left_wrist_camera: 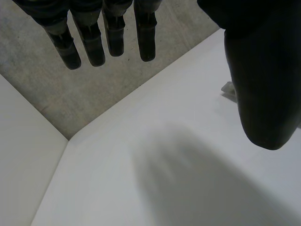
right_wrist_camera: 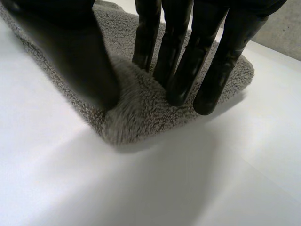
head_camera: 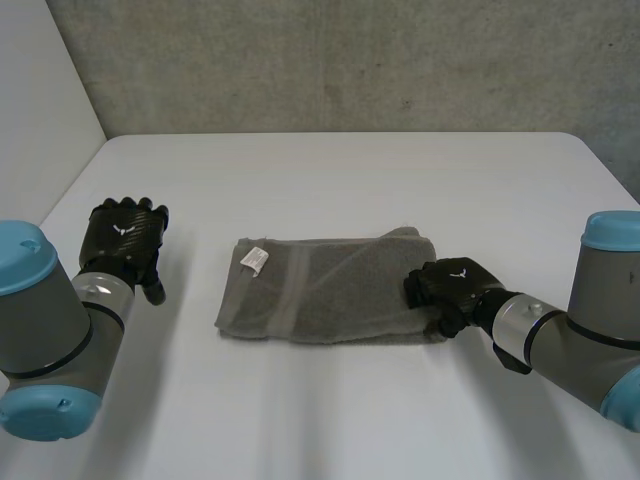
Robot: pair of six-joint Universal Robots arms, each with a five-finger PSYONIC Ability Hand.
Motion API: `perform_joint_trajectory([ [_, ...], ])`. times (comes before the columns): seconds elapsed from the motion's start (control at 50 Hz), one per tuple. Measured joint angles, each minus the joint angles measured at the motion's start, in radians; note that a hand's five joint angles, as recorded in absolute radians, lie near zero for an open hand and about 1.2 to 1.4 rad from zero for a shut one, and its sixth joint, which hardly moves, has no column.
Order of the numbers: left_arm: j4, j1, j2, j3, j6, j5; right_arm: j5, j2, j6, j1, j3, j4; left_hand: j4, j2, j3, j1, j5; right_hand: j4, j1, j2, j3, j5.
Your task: Fold the towel.
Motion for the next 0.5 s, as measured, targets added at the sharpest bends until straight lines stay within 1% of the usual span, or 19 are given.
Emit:
perform_joint_trajectory([
  [0.02, 0.0, 0.0, 0.0, 0.0, 0.0, 0.0, 0.0, 0.0, 0.002, 0.0, 0.0, -0.001, 0.0, 0.0, 0.0, 0.0, 0.0, 0.053, 0.04, 0.041, 0.052, 0.053],
  [0.04, 0.0, 0.0, 0.0, 0.0, 0.0, 0.0, 0.0, 0.001, 0.009, 0.0, 0.0, -0.003, 0.0, 0.0, 0.0, 0.0, 0.0, 0.18, 0.16, 0.152, 0.181, 0.183],
  [0.08, 0.0, 0.0, 0.0, 0.0, -0.001, 0.0, 0.0, 0.001, 0.016, -0.002, 0.0, -0.005, 0.0, 0.0, 0.0, 0.0, 0.0, 0.25, 0.201, 0.184, 0.251, 0.243],
  [0.24, 0.0, 0.001, 0.005, 0.0, -0.001, -0.002, -0.002, -0.023, 0.012, -0.031, 0.006, 0.007, 0.0, 0.0, 0.0, 0.0, 0.0, 0.26, 0.202, 0.184, 0.262, 0.244],
  [0.36, -0.001, 0.0, 0.018, 0.014, 0.0, -0.005, -0.006, -0.086, -0.055, -0.052, -0.033, 0.045, 0.0, -0.001, 0.0, 0.0, 0.0, 0.263, 0.202, 0.184, 0.263, 0.244],
  [0.44, -0.003, -0.001, 0.037, 0.045, 0.0, -0.006, -0.012, -0.115, -0.102, -0.029, -0.123, 0.113, 0.0, -0.001, 0.0, 0.0, 0.0, 0.263, 0.207, 0.184, 0.263, 0.244],
  [0.5, -0.008, -0.004, 0.054, 0.087, -0.006, -0.009, -0.015, -0.106, -0.118, 0.041, -0.242, 0.191, 0.0, -0.001, 0.0, 0.0, 0.0, 0.263, 0.208, 0.184, 0.263, 0.245],
])
